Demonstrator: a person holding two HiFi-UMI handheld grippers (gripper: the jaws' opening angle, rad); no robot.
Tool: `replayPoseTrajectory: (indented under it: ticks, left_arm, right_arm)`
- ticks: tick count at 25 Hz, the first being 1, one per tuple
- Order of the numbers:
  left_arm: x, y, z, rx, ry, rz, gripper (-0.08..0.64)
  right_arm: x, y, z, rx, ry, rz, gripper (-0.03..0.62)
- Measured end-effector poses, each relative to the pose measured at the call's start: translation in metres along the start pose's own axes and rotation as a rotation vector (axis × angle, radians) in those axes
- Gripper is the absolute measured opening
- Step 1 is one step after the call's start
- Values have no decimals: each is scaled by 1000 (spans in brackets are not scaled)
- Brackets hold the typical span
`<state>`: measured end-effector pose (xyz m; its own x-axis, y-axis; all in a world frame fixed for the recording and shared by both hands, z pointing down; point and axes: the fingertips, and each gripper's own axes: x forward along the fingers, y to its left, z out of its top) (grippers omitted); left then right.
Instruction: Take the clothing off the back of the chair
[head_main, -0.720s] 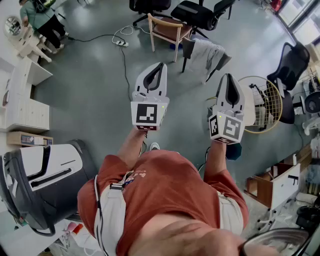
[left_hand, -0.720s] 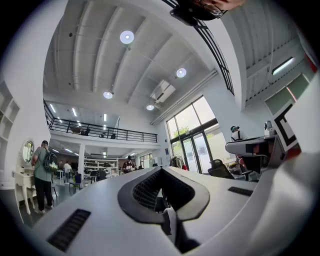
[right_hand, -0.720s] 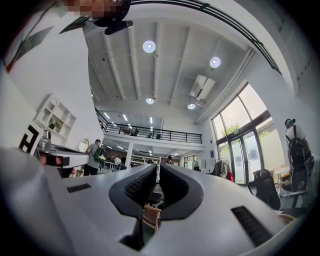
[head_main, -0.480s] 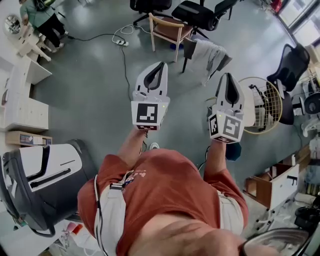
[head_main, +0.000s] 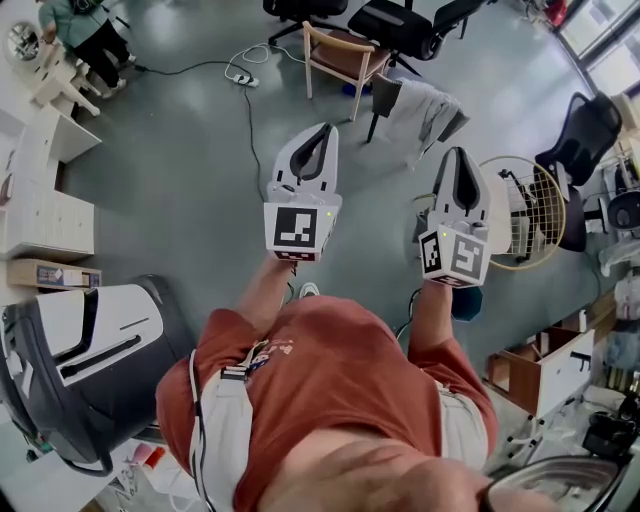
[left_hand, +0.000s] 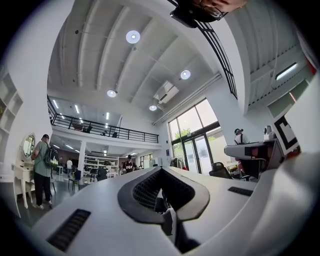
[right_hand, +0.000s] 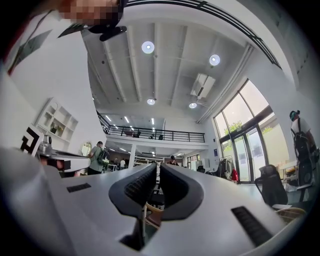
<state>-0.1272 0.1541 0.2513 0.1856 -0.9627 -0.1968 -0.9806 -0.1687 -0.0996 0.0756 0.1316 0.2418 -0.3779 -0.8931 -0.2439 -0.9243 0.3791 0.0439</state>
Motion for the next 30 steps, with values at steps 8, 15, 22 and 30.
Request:
replayPoseTrajectory:
  ticks: [8, 15, 22, 30]
  left_arm:
    - [-16, 43, -9, -20, 3, 21, 14]
    - [-37, 79, -17, -28, 1, 31, 14]
    - [-41, 91, -15, -37, -12, 26, 14]
    - [-20, 75, -24, -34, -10, -9, 14]
  right_arm:
    - [11, 39, -8, 1, 25, 9, 37]
    - [13, 78, -11, -12, 25, 14, 37]
    - [14, 89, -8, -27, 21, 4, 37]
    - [16, 67, -25, -5, 36, -31, 37]
